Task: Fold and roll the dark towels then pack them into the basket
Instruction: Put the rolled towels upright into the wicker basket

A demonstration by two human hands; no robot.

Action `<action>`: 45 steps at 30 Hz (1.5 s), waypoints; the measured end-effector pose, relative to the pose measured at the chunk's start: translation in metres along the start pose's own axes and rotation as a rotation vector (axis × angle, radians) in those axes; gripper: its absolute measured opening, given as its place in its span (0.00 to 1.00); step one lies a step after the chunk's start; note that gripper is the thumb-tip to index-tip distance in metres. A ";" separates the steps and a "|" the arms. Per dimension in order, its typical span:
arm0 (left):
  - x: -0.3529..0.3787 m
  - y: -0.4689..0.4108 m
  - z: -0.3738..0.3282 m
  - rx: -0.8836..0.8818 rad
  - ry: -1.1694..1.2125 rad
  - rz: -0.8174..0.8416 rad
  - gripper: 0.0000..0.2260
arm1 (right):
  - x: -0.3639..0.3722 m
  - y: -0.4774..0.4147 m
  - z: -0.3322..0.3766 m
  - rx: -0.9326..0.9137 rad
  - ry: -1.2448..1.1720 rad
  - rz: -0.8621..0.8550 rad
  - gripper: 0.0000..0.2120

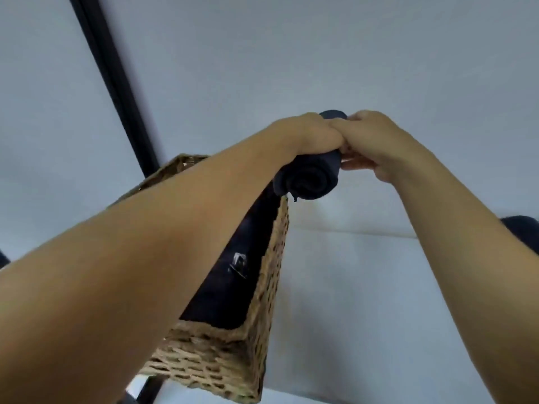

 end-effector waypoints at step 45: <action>0.305 -0.103 -0.138 0.072 0.363 0.415 0.17 | -0.232 0.060 -0.207 0.472 0.486 -0.430 0.18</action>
Point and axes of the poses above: each hand's wrist, its own y-axis away from the middle knuckle, its own x-axis out of the palm, z = x × y, the point moved 5 cm from there along -y, towards the middle knuckle, and after that the axes turned 6 degrees about z, right-handed, at the moved point
